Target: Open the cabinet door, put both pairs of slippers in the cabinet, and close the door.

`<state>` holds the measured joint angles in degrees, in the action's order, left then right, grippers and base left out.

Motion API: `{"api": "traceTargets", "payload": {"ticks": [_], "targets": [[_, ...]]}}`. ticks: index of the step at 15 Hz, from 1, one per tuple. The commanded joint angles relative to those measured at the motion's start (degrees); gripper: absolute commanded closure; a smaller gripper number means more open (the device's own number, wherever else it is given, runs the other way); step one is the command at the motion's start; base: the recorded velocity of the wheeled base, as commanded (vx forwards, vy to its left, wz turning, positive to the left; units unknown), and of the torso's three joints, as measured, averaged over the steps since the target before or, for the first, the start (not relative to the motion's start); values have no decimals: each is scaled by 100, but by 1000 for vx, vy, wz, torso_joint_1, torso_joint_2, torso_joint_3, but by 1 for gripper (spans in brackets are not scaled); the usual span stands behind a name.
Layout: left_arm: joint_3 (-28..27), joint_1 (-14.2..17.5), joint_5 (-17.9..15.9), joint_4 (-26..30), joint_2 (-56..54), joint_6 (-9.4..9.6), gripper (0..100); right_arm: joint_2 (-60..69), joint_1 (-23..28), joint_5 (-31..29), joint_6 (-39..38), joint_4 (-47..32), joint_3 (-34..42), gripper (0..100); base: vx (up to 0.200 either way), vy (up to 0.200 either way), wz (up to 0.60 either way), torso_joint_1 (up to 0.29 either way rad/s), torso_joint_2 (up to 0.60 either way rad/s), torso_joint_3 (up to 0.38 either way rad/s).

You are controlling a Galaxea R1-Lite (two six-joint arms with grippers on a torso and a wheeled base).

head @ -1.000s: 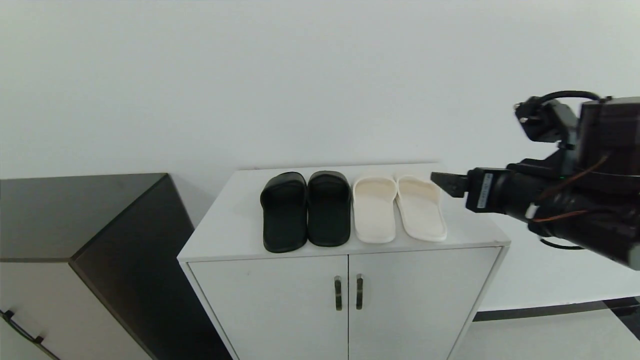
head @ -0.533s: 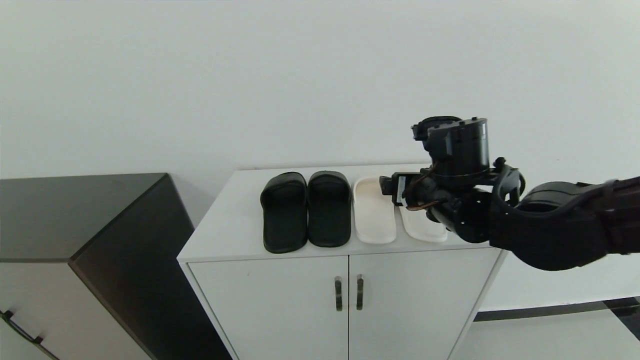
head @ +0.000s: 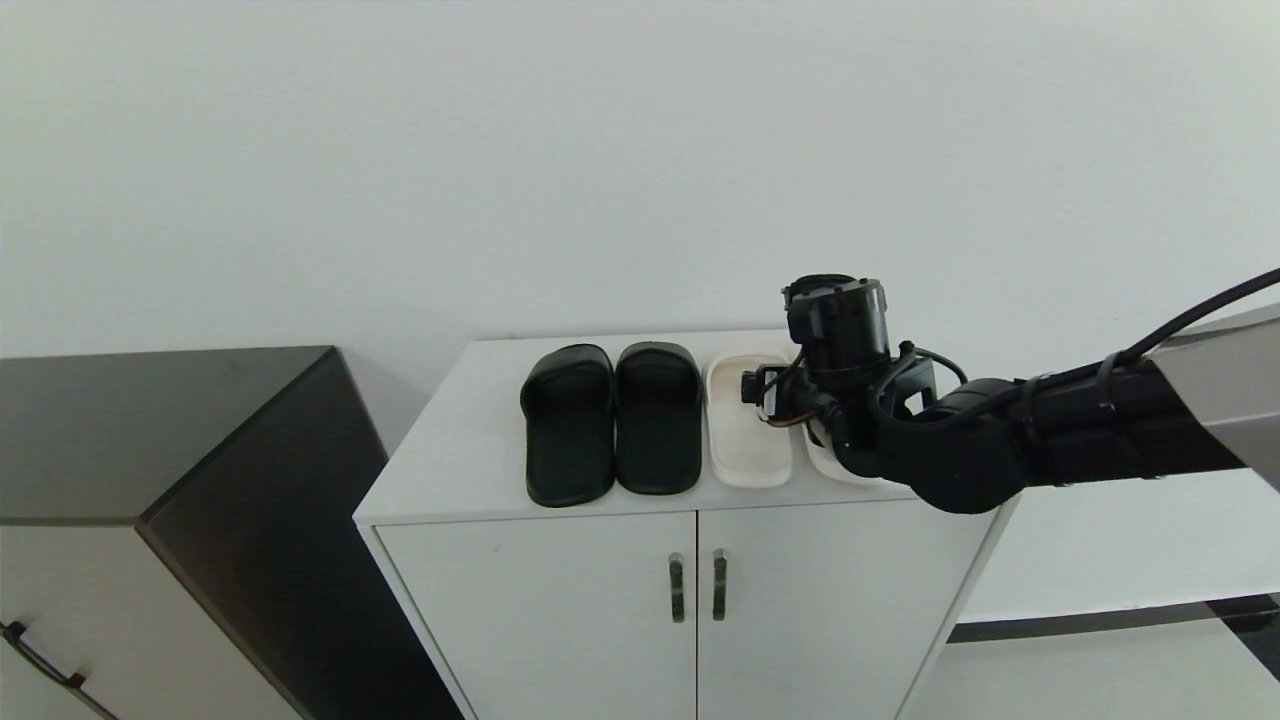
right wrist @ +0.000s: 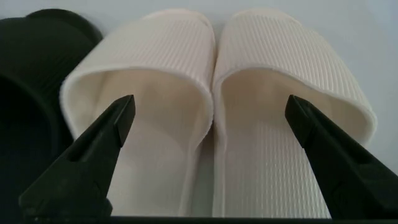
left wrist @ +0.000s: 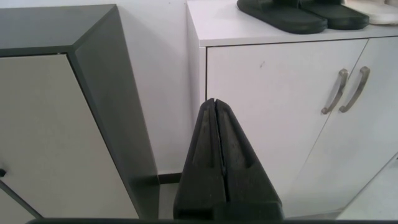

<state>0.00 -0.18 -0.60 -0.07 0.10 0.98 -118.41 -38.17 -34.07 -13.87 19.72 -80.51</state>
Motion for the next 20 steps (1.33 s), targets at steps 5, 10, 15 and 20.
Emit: {"api": "traceTargets", "payload": {"ticks": [5,10,15,20], "targets": [[0,1,7,-1,-1,-18,100,-666,292,111,60,418,-413,0,0,0,0,0,0,0],[0,1,7,-1,-1,-18,100,-745,354,208,166,445,-659,100,0,0,0,0,0,0],[0,1,7,-1,-1,-18,100,-429,292,199,350,418,-615,100,0,0,0,0,0,0],[0,1,7,-1,-1,-18,100,1074,55,366,649,392,562,100,0,0,0,0,0,0]]}}
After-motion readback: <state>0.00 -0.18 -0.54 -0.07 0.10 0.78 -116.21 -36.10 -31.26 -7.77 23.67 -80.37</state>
